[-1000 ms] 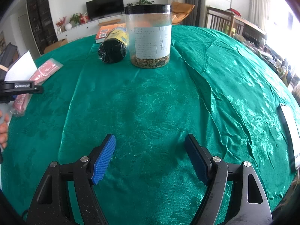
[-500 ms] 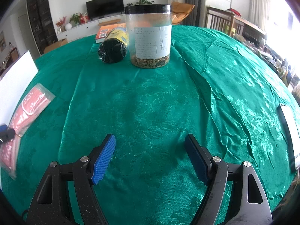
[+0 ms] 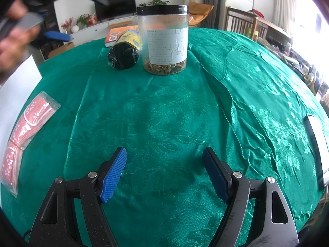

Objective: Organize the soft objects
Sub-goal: 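Grasp black-and-yellow KEWEIDI roll with left tool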

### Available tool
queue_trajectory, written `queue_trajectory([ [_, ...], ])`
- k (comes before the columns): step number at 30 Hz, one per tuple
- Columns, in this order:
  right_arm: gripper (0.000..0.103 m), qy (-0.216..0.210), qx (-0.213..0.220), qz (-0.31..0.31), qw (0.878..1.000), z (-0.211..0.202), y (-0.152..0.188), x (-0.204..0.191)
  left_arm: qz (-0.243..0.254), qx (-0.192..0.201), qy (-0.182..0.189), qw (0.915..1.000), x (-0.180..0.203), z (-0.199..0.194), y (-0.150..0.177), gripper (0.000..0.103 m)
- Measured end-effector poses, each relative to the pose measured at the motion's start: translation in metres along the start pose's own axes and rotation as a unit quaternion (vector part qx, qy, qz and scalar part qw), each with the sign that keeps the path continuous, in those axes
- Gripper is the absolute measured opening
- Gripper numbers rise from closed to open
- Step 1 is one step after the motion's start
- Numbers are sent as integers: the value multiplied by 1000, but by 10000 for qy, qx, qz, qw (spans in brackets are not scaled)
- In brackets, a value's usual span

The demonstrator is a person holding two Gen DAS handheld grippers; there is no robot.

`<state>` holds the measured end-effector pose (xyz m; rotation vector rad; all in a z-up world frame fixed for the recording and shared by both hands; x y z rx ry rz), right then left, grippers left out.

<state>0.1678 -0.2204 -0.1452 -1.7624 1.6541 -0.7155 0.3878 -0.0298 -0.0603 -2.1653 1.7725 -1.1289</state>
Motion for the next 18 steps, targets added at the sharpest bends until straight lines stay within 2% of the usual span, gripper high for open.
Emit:
queue_trajectory([
  [4,83,-61,-25,-26,10000,1,1,-3,-215,-125,-123,9996,-1,38,-7,97],
  [7,83,-59,-34,-44,10000,1,1,-4,126,-349,-422,9984,3,64,4,98],
  [8,83,-62,-34,-44,10000,1,1,-4,131,-320,-415,9985,2,70,6,98],
  [12,83,-60,-32,-45,10000,1,0,-4,-329,-193,-453,9982,-10,72,2,99],
  [16,83,-62,-32,-44,10000,1,0,-4,-959,-191,-644,9931,-34,70,0,98],
  [18,83,-63,-32,-44,10000,1,0,-3,-1199,-237,-581,9908,-42,69,2,98],
])
Point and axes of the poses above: each gripper's, at about its wrist camera, not at the fingertips, and z roughly the way its jaws point, x to its right, y to its underside, the point moved 8 cm from there along z, roughly the way its jaws point, and after that the axes turned 9 degrees about x, right-handed, at the moved point
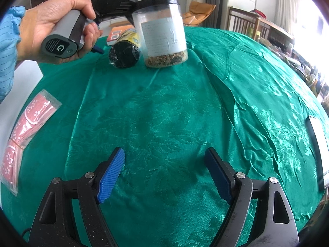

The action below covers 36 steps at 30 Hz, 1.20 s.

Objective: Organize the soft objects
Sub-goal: 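Grasp black-and-yellow KEWEIDI roll with left tool, then carry roll toward right tool and set it on the table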

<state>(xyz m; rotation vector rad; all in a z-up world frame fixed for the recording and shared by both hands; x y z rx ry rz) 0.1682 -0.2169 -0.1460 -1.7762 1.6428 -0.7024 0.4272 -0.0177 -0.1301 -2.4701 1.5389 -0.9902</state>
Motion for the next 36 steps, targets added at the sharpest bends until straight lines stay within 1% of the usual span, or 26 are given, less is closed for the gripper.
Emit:
queue_trajectory([
  [2,83,0,1,0,10000,0,0,-1,29,-45,77,10000,3,1,1,98],
  [5,83,-2,1,0,10000,0,0,0,460,-166,311,9983,25,4,11,98],
  [6,83,-3,2,0,10000,0,0,0,600,-205,324,9975,31,5,15,98],
  [8,83,-3,2,0,10000,0,0,-1,908,-248,142,9955,39,12,22,96],
  [9,83,-5,2,-1,10000,0,0,0,1074,-273,-40,9938,38,16,26,89],
  [10,83,-5,2,0,10000,0,0,-1,1191,-274,-142,9924,37,18,29,79],
  [11,83,-6,3,1,10000,0,0,-1,1305,-129,-139,9913,37,15,29,68],
  [12,83,-6,3,1,10000,0,0,-1,1311,-65,-9,9913,38,12,30,55],
  [15,83,-10,2,3,10000,0,0,0,1225,96,-40,9924,23,-7,31,52],
  [16,83,-12,3,4,10000,0,-1,0,1298,178,-15,9914,19,-18,34,52],
  [18,83,-43,17,41,10000,0,-1,-1,1614,282,43,9865,12,-47,48,52],
  [20,82,-179,119,288,9994,-4,-3,4,1985,215,225,9796,9,-76,77,52],
  [21,82,-260,204,520,9981,-7,-5,10,2237,86,325,9741,11,-88,99,52],
  [22,82,-327,342,881,9950,-13,-7,20,2462,-37,404,9684,14,-97,120,52],
  [24,82,-309,629,1458,9868,-25,-12,42,2891,-333,542,9552,21,-106,167,52],
  [26,82,-13,998,1959,9755,-43,-14,70,3211,-578,750,9423,43,-99,210,52],
  [27,82,151,1164,2150,9695,-51,-14,81,3323,-592,821,9377,54,-96,221,52],
  [28,82,301,1321,2310,9635,-60,-13,91,3422,-533,881,9340,67,-92,229,52],
  [29,82,471,1476,2434,9575,-71,-12,101,3465,-367,959,9324,85,-89,233,53],
  [30,82,589,1555,2493,9541,-77,-11,106,3478,-208,988,9321,97,-86,231,55],
  [31,82,693,1623,2551,9507,-82,-10,112,3504,-35,952,9318,106,-84,229,58],
  [32,82,761,1670,2623,9474,-87,-8,116,3564,170,773,9310,114,-79,223,61],
  [33,82,813,1710,2694,9442,-91,-6,120,3623,321,591,9296,115,-76,219,67],
  [34,82,879,1757,2751,9411,-95,-5,123,3669,510,379,9281,110,-80,214,76],
  [35,82,931,1803,2791,9386,-99,-4,125,3667,604,279,9279,103,-82,209,81],
  [36,83,943,1832,2820,9370,-101,-5,126,3651,693,243,9281,93,-88,207,88],
])
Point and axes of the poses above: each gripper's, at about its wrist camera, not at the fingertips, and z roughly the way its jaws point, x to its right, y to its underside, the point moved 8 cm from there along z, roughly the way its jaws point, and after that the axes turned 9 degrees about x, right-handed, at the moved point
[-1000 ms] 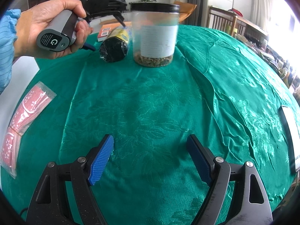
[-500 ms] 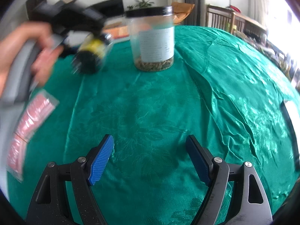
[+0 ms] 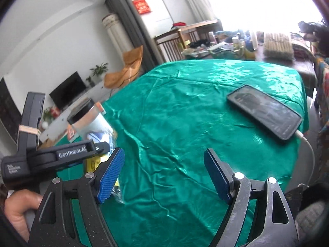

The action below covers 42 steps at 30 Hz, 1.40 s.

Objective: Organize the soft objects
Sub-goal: 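Carry roll toward right tool and set it on the table, then grasp pink floral packet with left tool while right tool grasps KEWEIDI roll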

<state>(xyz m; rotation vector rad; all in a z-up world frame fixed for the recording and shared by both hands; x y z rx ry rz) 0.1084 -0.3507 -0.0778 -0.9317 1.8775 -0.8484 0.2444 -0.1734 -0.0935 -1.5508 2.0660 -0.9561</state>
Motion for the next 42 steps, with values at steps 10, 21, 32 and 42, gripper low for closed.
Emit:
queue_trajectory([
  [10,83,-690,-593,-359,9952,16,20,-30,-383,27,-471,9982,-81,-67,105,97],
  [21,83,-1334,-1346,-1998,9613,20,80,-100,-33,-84,-551,9984,-87,-56,136,103],
  [32,80,-1066,-1662,-1283,9719,68,71,-78,14,-39,-562,9984,-86,-58,134,103],
  [42,83,-305,-1181,-329,9920,46,40,-8,8,-35,-584,9983,-86,-59,135,103],
])
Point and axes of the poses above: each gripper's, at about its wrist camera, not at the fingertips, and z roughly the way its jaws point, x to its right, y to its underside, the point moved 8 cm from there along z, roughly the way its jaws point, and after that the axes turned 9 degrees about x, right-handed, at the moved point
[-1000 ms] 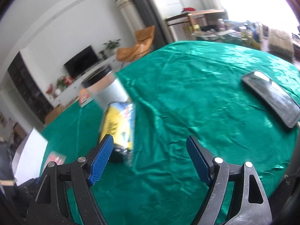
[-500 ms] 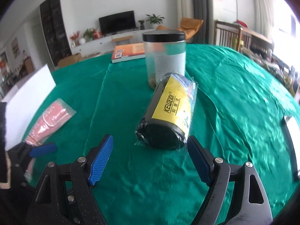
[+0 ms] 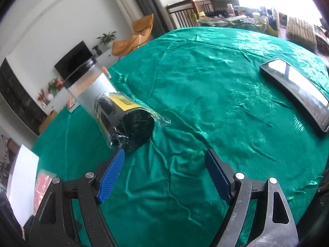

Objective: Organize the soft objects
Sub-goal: 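Grasp pink floral packet with left tool while right tool grasps KEWEIDI roll, then carry pink packet and roll into white bin and open both tools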

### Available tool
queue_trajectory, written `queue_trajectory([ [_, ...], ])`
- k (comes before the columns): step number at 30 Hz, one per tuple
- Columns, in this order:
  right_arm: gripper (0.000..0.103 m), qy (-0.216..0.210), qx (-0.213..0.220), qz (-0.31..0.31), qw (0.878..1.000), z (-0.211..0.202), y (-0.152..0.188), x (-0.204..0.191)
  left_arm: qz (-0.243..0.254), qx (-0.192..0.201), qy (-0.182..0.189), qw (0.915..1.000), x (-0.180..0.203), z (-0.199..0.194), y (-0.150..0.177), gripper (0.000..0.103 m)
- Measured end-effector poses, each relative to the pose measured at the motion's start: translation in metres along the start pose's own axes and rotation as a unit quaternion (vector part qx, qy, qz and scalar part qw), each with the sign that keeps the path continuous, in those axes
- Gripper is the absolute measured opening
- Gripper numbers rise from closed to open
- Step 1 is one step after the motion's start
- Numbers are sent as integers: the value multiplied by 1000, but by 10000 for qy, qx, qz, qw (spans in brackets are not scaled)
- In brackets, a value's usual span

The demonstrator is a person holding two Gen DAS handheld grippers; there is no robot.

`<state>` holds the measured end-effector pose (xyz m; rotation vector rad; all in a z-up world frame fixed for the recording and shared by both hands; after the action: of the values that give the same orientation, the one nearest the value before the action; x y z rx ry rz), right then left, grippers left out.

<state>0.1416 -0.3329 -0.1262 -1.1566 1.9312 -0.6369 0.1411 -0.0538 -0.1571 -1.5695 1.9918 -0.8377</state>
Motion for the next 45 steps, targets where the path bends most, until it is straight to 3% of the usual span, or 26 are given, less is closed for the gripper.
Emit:
queue_trajectory([
  [6,83,236,-247,-570,9978,10,17,-17,-1,1,0,10000,0,0,0,103],
  [17,83,340,-254,-705,9966,12,20,-18,-15,-8,-20,10000,-1,-1,1,103],
  [19,82,289,-250,-633,9973,11,19,-19,-134,-210,0,9997,-1,-7,5,101],
  [20,82,186,-220,-539,9981,5,18,-18,-301,-240,263,9989,1,-18,5,101],
  [22,82,-56,-32,-549,9985,-14,12,-25,-482,-23,622,9969,0,-44,-1,101],
  [24,82,-299,155,-964,9948,-28,1,-38,-399,279,487,9976,-14,-69,-14,102],
  [26,82,-427,98,-1688,9847,-24,-14,-58,-344,471,-88,9983,-44,-80,-27,102],
  [29,82,-554,-571,-2715,9591,15,-27,-90,-558,302,-757,9951,-84,-73,-30,102],
  [31,82,-486,-982,-3337,9363,44,-23,-106,-704,-101,-776,9944,-98,-53,-22,102],
  [33,82,-300,-1496,-3960,9055,76,-9,-112,-645,-509,-958,9920,-106,-30,-10,102],
  [34,80,-166,-1680,-4140,8945,88,-5,-109,-586,-684,-1068,9902,-108,-19,-4,102],
  [35,75,-67,-1666,-4200,8921,93,-7,-105,-557,-760,-1071,9898,-107,-12,-1,102],
  [36,58,-55,-1611,-4097,8979,94,-12,-101,-561,-798,-1025,9899,-107,-8,1,101],
  [38,57,-281,-1784,-3401,9229,86,-24,-84,-650,-685,-788,9924,-102,-7,2,87],
  [40,57,-307,-1759,-2958,9384,77,-37,-66,-703,-528,-668,9939,-101,-9,-1,49],
  [42,57,-200,-1572,-2498,9552,70,-57,-45,-699,-461,-543,9950,-99,-11,-5,28],
  [45,57,-2,-1290,-1523,9799,77,-89,-15,-997,-321,-278,9941,-94,-19,-10,26],
])
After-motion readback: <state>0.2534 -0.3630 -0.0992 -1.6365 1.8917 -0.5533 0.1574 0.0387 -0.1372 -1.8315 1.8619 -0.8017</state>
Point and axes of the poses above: each gripper's, at about its wrist camera, not at the fingertips, and z roughly the way its jaws point, x to its right, y to its underside, the point moved 8 cm from there along z, roughly the way its jaws point, and after that the axes turned 9 degrees about x, right-handed, at the moved point
